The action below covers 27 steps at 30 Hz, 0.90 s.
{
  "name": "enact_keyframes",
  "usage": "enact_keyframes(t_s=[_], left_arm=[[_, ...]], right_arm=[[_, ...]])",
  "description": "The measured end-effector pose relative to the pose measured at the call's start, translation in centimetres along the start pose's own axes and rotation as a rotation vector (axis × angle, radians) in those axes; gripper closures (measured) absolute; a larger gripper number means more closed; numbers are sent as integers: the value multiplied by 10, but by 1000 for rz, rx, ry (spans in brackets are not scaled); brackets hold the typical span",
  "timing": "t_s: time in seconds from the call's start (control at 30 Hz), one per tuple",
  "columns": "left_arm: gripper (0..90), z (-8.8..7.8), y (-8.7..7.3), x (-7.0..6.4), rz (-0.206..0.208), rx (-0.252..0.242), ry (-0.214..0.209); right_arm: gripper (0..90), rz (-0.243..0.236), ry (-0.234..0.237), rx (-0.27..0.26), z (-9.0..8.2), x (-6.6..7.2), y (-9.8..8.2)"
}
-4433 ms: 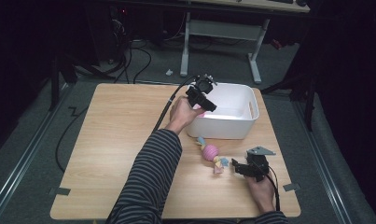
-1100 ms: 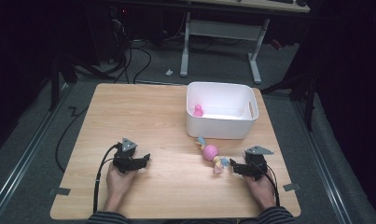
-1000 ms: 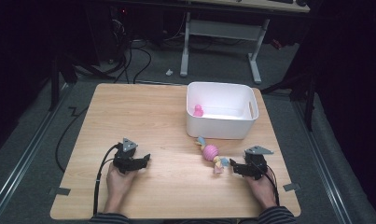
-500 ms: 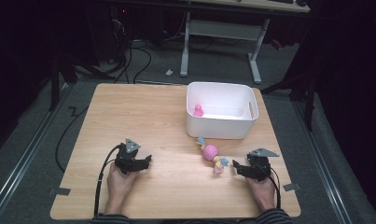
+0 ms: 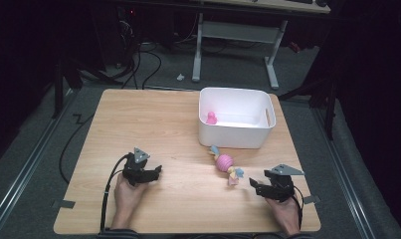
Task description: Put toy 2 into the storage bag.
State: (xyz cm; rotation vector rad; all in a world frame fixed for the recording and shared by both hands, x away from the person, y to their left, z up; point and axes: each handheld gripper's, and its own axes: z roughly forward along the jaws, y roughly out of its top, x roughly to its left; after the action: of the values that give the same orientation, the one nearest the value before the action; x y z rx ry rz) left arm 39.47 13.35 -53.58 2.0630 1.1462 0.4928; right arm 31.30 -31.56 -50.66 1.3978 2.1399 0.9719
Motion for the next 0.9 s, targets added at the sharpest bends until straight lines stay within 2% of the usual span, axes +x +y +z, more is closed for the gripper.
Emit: enact_keyframes(t_s=[0.13, 0.23, 0.37, 0.47, 0.53, 0.6, 0.73, 0.9], left_arm=[[261, 0, 0, 0, 2, -1, -2], [261, 0, 0, 0, 2, -1, -2], [261, 0, 0, 0, 2, 0, -2], [262, 0, 0, 0, 2, -1, -3], [264, 0, 0, 0, 3, -1, -3], [266, 0, 0, 0, 4, -1, -4], [266, 0, 0, 0, 5, -1, -6], [266, 0, 0, 0, 6, -1, -7]], right_arm=[[286, -50, 23, -17, -6, 13, 10], [290, -74, 64, -36, -11, 21, 22], [291, -105, 90, -35, -7, 31, 42], [285, -120, 82, -6, 2, 39, 54], [282, -147, 56, 14, 9, 46, 62], [274, -170, 53, 38, 17, 53, 69], [276, -169, 65, 65, 31, 57, 79], [276, -134, 68, 94, 46, 52, 86]])
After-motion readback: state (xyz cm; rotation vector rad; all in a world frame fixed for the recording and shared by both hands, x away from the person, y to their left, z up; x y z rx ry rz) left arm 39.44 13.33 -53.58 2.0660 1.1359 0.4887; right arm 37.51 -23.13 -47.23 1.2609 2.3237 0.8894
